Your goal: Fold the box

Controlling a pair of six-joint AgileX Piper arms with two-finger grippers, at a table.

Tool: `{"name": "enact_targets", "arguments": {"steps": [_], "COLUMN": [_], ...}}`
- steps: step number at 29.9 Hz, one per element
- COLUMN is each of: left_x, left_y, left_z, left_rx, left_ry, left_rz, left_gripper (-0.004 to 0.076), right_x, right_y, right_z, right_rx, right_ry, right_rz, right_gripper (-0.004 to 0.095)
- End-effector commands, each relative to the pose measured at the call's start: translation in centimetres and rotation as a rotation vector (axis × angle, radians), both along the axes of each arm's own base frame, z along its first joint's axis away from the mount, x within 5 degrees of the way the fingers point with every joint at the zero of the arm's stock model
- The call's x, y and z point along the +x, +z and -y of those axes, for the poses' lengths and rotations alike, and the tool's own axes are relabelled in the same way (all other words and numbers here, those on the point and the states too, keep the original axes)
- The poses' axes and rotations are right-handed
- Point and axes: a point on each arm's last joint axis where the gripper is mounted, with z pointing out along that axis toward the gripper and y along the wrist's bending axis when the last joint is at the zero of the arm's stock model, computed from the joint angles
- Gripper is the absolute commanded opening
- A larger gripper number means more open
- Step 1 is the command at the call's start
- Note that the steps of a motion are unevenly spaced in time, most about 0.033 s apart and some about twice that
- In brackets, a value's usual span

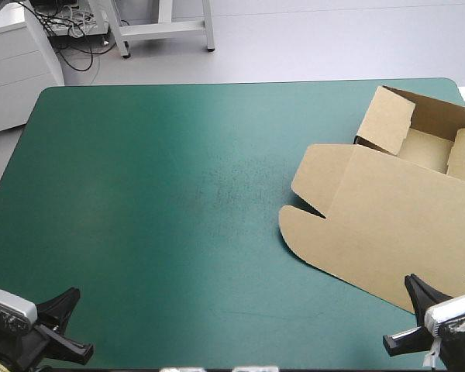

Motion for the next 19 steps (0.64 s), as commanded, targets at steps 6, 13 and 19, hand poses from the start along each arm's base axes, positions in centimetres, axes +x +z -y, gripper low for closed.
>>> {"name": "enact_targets", "arguments": {"steps": [6,13,19], "left_x": [0.1,0.1,0.1], "left_y": [0.5,0.5,0.5], "left_z": [0.2,0.2,0.2], "left_rx": [-0.05,-0.052,-0.052], "left_ry": [-0.018,-0.019,-0.019], "left_rz": [0.095,0.096,0.096], "left_gripper": [-0.0032,-0.0032,-0.0032], "right_x": [-0.3,-0.7,-0.7], "right_y": [-1.2,-1.2,-1.2], "right_z": [0.3,0.7,0.7], "right_rx": [0.091,0.125,0.123], "right_ry": [-0.046,-0.085,-0.084], "right_rz": [0.109,0.129,0.129], "right_gripper": [-0.0008,-0.0008,-0.0018]}}
